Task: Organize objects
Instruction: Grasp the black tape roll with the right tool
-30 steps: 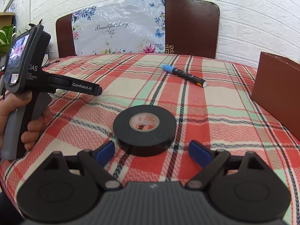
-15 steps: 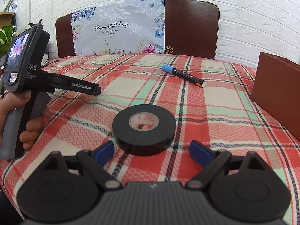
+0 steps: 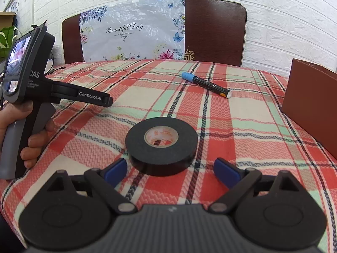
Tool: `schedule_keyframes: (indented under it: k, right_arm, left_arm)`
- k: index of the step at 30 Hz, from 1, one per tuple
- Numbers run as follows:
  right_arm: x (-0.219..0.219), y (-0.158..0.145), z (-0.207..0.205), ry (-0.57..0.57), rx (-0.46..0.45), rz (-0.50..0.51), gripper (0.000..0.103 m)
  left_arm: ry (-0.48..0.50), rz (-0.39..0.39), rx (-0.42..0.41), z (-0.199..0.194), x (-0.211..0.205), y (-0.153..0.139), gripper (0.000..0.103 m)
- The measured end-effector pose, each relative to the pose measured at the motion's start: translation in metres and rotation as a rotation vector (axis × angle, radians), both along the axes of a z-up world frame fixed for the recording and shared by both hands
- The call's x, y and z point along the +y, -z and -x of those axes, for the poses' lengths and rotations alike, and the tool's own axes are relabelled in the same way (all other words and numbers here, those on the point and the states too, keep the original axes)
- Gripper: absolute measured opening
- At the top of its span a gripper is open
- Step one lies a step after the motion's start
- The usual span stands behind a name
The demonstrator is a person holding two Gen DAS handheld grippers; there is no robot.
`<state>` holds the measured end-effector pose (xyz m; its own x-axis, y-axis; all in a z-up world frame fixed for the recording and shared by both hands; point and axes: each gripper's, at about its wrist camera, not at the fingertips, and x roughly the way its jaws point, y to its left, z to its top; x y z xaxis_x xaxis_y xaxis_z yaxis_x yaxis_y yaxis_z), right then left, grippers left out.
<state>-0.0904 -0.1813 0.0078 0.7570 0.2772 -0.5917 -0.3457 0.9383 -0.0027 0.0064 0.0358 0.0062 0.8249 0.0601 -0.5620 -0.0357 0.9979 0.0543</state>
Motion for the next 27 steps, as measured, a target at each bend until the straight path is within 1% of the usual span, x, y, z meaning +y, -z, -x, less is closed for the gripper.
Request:
schedule_keyframes:
  k: [9, 12, 17, 21, 27]
  right_arm:
    - [-0.001, -0.001, -0.004, -0.002, 0.017, -0.002, 0.094]
    - [-0.003, -0.002, -0.004, -0.005, 0.018, 0.025, 0.095]
    - [-0.014, -0.003, -0.006, 0.008, 0.039, 0.028, 0.098]
    - [-0.011, -0.004, -0.005, 0.005, 0.04, 0.05, 0.099]
    - [-0.009, -0.004, -0.013, -0.015, 0.057, 0.046, 0.101]
  left_arm:
    - [0.0, 0.001, 0.0, 0.0, 0.0, 0.0, 0.09]
    - [0.0, 0.001, 0.0, 0.0, 0.0, 0.0, 0.09]
    - [0.0, 0.001, 0.001, 0.0, 0.0, -0.001, 0.09]
    - [0.003, -0.006, 0.004, 0.0, -0.001, -0.001, 0.09]
    - [0.017, -0.016, 0.013, 0.007, -0.005, -0.001, 0.09]
